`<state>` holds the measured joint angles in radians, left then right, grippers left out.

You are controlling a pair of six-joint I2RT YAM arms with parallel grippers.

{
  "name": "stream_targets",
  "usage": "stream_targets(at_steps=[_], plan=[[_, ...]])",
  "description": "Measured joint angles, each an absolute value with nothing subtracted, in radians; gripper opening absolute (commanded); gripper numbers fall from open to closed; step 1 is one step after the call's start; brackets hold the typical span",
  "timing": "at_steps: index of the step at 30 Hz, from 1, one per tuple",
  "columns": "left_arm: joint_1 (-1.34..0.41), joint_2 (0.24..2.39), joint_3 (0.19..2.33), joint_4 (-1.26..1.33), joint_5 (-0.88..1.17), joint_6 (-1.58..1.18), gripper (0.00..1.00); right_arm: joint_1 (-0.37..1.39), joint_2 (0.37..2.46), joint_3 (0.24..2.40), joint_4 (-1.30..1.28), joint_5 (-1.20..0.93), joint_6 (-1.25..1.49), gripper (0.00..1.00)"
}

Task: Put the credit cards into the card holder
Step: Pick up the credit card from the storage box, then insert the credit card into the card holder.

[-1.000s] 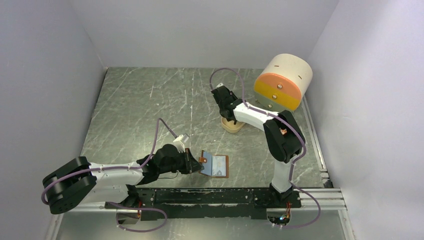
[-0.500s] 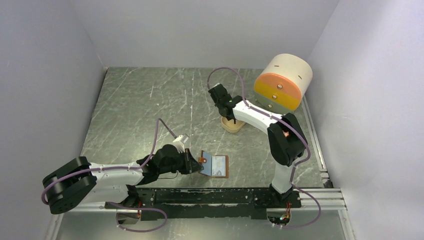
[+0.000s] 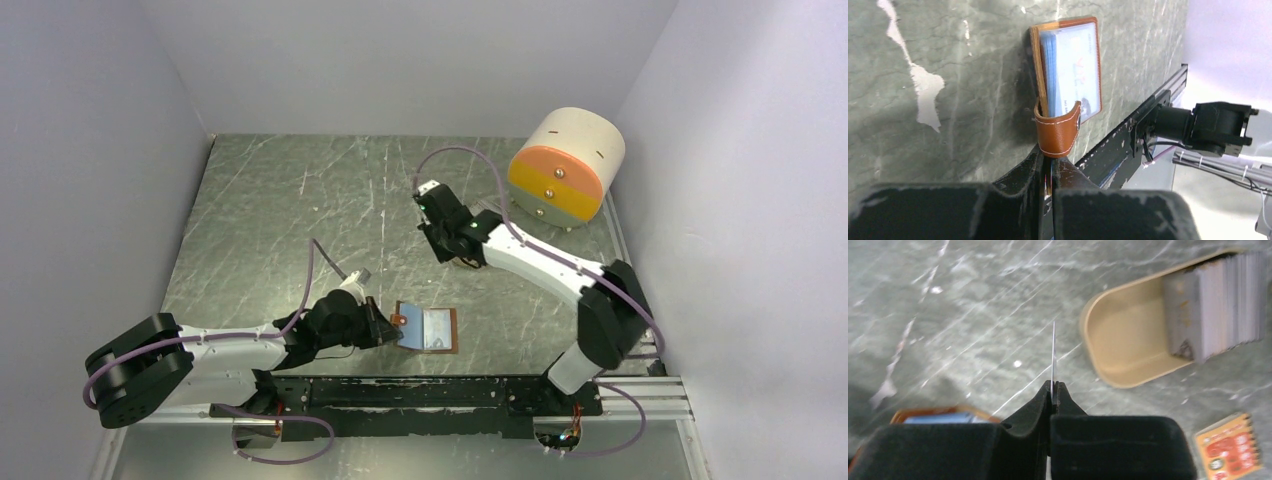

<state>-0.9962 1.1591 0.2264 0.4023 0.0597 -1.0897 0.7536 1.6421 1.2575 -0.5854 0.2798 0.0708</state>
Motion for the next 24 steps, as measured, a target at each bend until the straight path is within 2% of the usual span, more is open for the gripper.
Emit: stream_targets(at_steps=[11,15,24], plan=[[-0.928,1.283,0.208,0.461,0.087,-1.169,0.14,0.754,1.177,0.815,-0.369,-0.003,0.388,0.00],[-0.922,1.332,0.220,0.490,0.115,-1.168,0.16,0.750,1.074,0.670,-0.259,-0.075,0.509,0.00],[-0.921,1.368,0.220,0.541,0.154,-1.179,0.09,0.743,1.093,0.461,-0.034,-0.200,0.702,0.01]])
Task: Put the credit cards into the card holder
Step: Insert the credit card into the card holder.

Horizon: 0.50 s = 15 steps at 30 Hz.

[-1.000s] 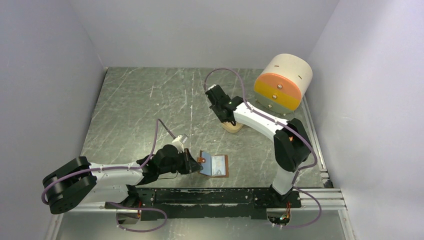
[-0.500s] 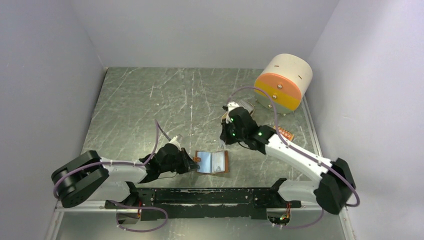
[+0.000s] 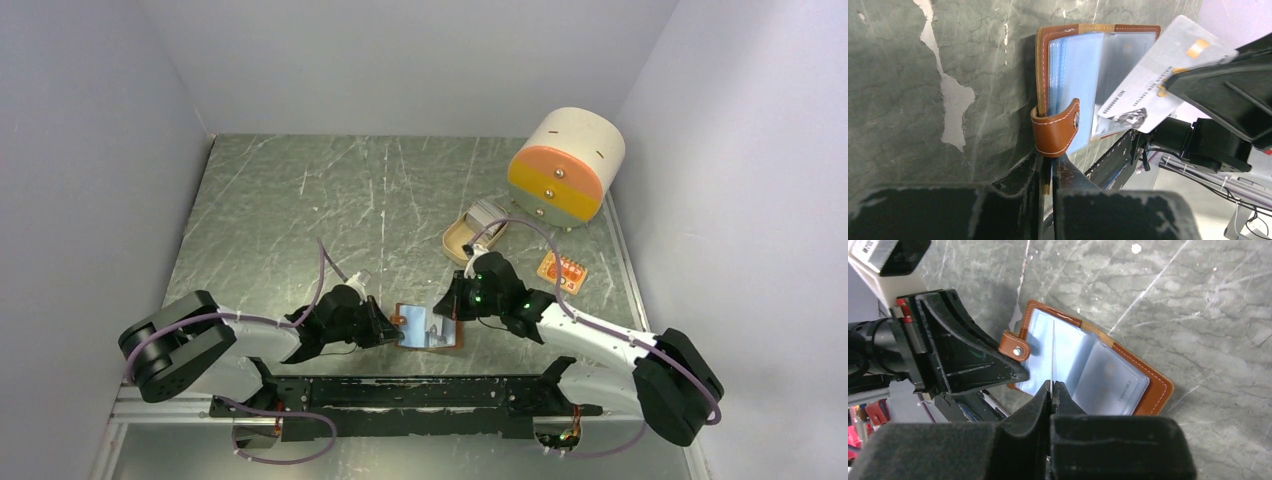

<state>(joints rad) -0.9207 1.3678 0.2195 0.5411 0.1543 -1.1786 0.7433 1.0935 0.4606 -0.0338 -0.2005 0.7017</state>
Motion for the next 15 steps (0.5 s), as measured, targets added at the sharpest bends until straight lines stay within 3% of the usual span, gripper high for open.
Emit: stream_targets(at_steps=[15], plan=[[-0.920,1.407,0.219,0.580,0.177,-1.180,0.09,0.664,1.129,0.307,0.171,-0.281,0.785,0.01]])
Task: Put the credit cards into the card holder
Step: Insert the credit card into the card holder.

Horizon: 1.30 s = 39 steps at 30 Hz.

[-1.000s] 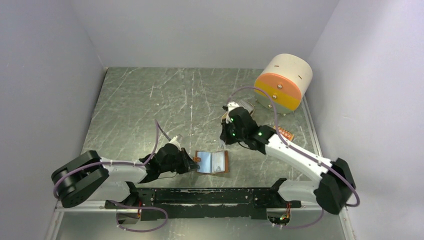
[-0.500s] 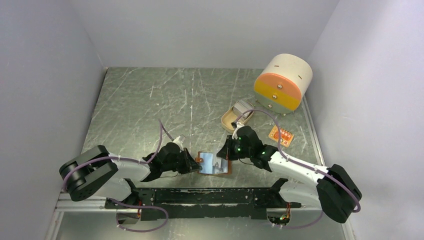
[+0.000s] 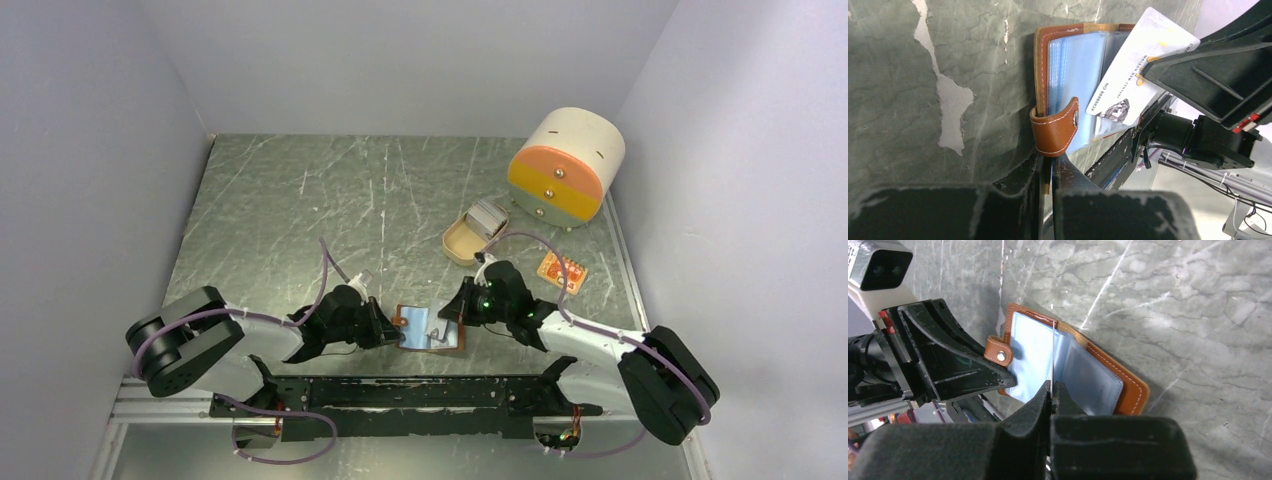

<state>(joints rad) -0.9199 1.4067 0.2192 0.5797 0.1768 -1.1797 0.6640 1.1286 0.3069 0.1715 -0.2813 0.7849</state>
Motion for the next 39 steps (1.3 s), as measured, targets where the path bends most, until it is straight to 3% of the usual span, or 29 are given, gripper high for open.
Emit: stream_targets(at_steps=[39], plan=[[-0.920,1.412,0.216,0.582,0.183,-1.178,0.09,0.577,1.155,0.154,0.392,-0.416,0.888,0.00]])
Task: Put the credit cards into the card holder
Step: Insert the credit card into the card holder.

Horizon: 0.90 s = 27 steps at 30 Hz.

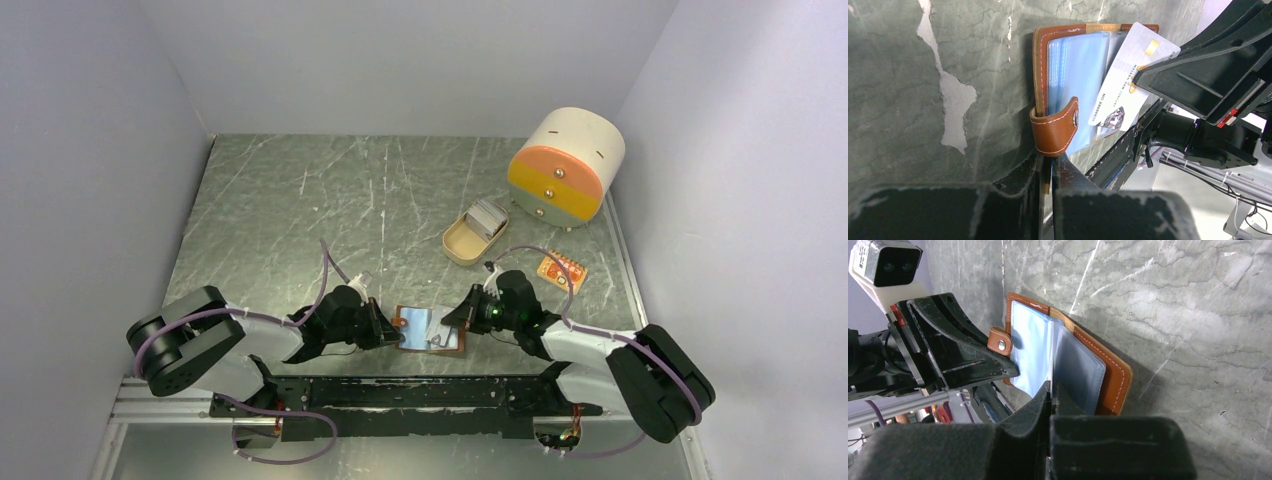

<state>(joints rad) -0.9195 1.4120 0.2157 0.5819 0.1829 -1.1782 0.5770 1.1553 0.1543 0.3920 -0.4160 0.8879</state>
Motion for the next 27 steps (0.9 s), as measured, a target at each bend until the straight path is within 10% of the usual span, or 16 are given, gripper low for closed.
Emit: stream_targets(at_steps=[27], plan=[[-0.920,1.423,0.221,0.590,0.195,-1.167,0.09,0.577,1.224,0.135,0.458,-0.498,0.893,0.00]])
